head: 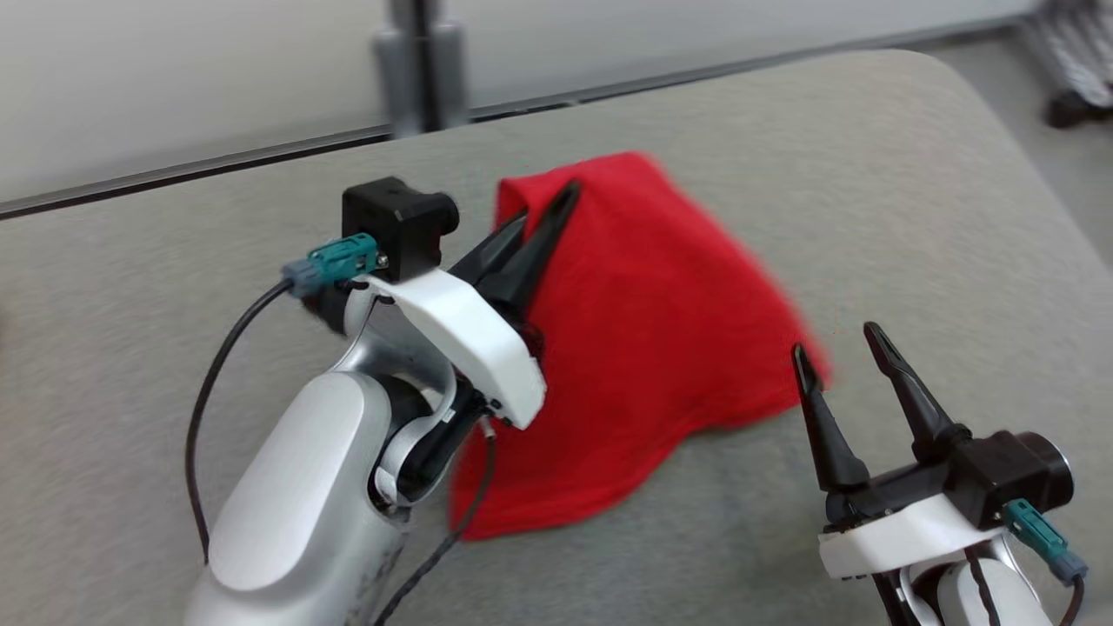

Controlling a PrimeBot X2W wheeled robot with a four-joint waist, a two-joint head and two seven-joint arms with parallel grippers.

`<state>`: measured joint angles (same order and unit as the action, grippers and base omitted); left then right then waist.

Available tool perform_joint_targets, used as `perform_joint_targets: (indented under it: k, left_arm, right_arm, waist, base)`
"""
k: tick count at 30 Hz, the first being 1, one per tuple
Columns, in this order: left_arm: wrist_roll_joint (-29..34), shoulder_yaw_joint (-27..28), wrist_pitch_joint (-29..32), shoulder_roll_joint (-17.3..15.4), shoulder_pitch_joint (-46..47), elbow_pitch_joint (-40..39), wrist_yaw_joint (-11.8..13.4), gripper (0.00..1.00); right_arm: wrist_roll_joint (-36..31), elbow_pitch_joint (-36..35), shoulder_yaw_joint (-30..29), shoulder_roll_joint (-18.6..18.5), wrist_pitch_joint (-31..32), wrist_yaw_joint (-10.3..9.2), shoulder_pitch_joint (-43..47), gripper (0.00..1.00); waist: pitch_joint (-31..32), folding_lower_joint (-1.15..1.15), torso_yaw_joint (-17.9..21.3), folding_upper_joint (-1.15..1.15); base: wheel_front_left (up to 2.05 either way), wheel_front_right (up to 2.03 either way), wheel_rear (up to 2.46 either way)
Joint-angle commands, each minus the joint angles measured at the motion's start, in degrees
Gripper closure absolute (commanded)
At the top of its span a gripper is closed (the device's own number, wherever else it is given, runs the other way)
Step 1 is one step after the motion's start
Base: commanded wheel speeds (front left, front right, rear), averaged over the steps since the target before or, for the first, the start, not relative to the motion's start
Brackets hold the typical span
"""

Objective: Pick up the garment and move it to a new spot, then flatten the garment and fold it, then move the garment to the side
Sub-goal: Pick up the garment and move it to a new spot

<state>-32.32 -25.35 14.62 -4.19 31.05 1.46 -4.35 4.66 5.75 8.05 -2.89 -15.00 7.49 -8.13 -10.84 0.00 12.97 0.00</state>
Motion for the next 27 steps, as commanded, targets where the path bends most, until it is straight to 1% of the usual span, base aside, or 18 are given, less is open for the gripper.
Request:
perform_joint_targets:
  k: [1,5,9,10,11,12,13,17,18,19,21,25,27]
  left_arm:
    - [0.41,0.41,-0.97,-0.66,0.15,4.14,0.32,1.0]
    - [2.45,0.43,-5.57,-1.46,-0.38,17.98,0.25,1.0]
    - [3.29,0.35,-12.03,-1.0,-0.63,28.42,-0.22,1.0]
    - [3.6,0.03,-13.8,-0.83,-0.56,30.21,-0.25,0.81]
    - [3.75,-0.16,-15.7,-0.68,-0.42,31.45,-0.51,0.58]
    - [3.55,-0.19,-17.5,-0.44,-0.42,32.31,-0.71,0.26]
    - [3.54,-0.47,-19.03,-0.24,-0.55,32.97,-0.82,0.0]
    - [3.72,-0.87,-24.49,0.22,-2.62,32.32,-0.54,0.0]
    - [3.72,-0.87,-24.49,0.22,-2.62,32.32,-0.54,0.0]
    - [3.38,-0.4,-25.72,0.22,-3.67,31.31,-0.13,0.0]
    - [3.0,0.69,-27.59,-0.14,-6.36,28.39,0.72,0.0]
    - [3.04,3.16,-29.32,-1.57,-14.03,21.23,2.83,0.0]
    - [2.56,4.75,-29.69,-2.1,-17.95,17.92,2.83,0.0]
  right_arm:
    - [0.76,-0.16,-0.25,-0.06,-0.28,0.01,0.82,0.0]
    - [2.13,-0.08,-0.87,-0.06,-0.28,0.01,2.12,0.0]
    - [2.17,-0.28,-1.43,-0.06,-0.28,0.01,3.2,0.0]
    - [1.88,-0.32,-1.69,-0.06,-0.28,0.01,3.45,0.0]
    - [1.45,-0.41,-1.74,-0.04,-0.28,0.01,3.45,0.0]
    - [1.09,-0.61,-1.86,-0.06,-0.28,0.01,3.43,0.0]
    - [0.58,-0.69,-2.03,-0.1,-0.28,0.01,3.43,0.0]
    - [-0.96,-1.56,-2.95,-0.11,-0.28,0.01,3.12,0.0]
    - [-0.96,-1.56,-2.95,-0.11,-0.28,0.01,3.12,0.0]
    - [-1.51,-1.85,-3.0,-0.11,-0.28,0.01,2.92,0.0]
    - [-2.45,-2.72,-3.52,-0.2,-0.28,0.01,2.7,0.0]
    - [-4.4,-4.07,-4.63,-0.33,-0.28,0.01,3.42,0.0]
    - [-4.93,-4.26,-4.61,-1.1,-0.28,0.01,4.18,0.0]
  waist:
    - [-1.71,0.0,7.7,0.0]
    - [-2.41,0.0,10.94,0.0]
    - [-2.14,0.0,11.56,0.0]
    - [-1.95,0.0,11.3,0.0]
    - [-1.73,0.0,10.92,0.0]
    - [-1.43,0.0,10.38,0.0]
    - [-1.09,0.0,9.74,0.0]
    - [0.72,0.0,6.38,0.0]
    - [0.72,0.0,6.38,0.0]
    - [1.27,0.0,5.57,0.0]
    - [2.33,0.0,3.73,0.0]
    - [4.43,0.0,-0.69,0.0]
    - [5.31,0.0,-2.99,0.0]
  base:
    - [0.0,0.0,0.0]
    - [0.0,0.0,0.0]
    - [0.0,0.0,0.0]
    - [0.0,0.0,0.0]
    - [0.0,0.0,0.0]
    - [0.0,0.0,0.0]
    - [0.0,0.0,0.0]
    - [0.0,0.0,0.0]
    - [0.0,0.0,0.0]
    - [0.0,0.0,0.0]
    - [0.0,0.0,0.0]
    - [0.0,0.0,0.0]
    - [0.0,0.0,0.0]
